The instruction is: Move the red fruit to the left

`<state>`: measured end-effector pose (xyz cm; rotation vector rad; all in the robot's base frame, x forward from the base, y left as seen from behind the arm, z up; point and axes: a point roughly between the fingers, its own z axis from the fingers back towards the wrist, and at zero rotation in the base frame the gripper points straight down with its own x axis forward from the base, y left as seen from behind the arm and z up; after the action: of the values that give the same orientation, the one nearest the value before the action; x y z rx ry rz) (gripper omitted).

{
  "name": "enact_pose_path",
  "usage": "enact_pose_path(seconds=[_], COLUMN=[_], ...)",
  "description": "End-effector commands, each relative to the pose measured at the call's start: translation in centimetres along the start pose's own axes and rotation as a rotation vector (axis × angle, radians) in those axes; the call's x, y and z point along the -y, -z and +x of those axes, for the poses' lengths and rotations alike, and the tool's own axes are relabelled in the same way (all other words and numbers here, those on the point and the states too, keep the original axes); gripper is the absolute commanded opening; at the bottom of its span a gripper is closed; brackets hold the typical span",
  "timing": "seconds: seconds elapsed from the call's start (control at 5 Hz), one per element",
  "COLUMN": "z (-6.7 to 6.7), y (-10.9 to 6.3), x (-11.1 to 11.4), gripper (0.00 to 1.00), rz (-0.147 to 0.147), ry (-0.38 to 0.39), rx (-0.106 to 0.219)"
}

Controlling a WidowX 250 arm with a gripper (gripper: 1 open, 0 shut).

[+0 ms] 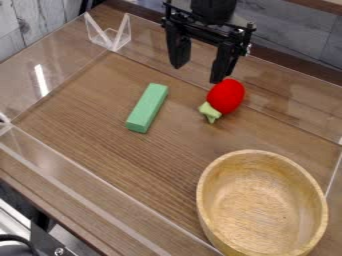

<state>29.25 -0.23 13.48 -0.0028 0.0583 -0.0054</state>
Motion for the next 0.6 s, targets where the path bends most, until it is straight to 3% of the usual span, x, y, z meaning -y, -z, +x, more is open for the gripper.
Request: enact_pose_path(seconds=[0.0,0.2,0.4], z=[0.6,1.7,2.3], y=[2.0,4.5,4.2], x=[0.3,0.9,1.1], gripper=[1.0,1.0,1.0], rz=[-0.004,-0.009,-0.011], ry=[0.018,0.041,0.061], rx=[0.0,0.006,0.038])
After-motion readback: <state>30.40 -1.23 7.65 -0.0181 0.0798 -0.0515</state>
